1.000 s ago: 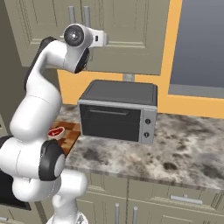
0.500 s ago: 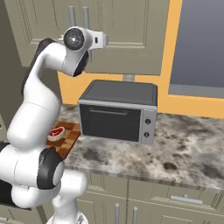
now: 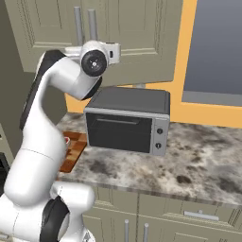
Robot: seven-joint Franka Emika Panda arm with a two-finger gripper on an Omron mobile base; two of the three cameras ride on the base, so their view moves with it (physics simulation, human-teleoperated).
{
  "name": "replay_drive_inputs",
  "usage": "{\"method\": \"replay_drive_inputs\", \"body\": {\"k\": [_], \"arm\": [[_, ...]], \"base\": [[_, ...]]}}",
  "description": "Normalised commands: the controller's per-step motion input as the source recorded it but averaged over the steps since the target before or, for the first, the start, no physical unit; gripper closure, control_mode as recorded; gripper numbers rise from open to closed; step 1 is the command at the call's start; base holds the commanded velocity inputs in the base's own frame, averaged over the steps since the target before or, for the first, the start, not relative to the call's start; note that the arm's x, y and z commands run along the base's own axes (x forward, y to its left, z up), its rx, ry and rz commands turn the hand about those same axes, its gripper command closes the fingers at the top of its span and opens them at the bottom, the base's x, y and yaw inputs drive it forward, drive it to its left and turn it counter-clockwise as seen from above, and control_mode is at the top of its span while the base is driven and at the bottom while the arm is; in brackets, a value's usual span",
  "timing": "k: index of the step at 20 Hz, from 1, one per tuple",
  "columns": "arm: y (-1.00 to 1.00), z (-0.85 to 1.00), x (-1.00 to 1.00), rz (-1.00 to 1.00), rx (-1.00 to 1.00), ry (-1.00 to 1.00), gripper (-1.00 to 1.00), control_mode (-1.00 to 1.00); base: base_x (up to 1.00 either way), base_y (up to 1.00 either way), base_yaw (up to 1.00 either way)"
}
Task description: Open the cabinet, retrieve the rolling pin, and place it next to the meat on the cutting board to prepare for tenderizing.
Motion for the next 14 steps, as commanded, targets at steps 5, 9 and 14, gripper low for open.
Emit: {"method": "replay_drive_inputs", "body": {"k": [5, 9, 14], "arm": [[-0.37, 0.00, -0.93, 0.15, 0.00, -0.13, 1.00, -1.00], [-0.33, 0.00, -0.59, 0.12, 0.00, -0.09, -1.00, -1.00], [0.00, -0.04, 0.01, 0.00, 0.00, 0.04, -1.00, -1.00]], "base": [[0.00, 0.00, 0.00], [0.00, 0.00, 0.00], [0.00, 0.00, 0.00]]}}
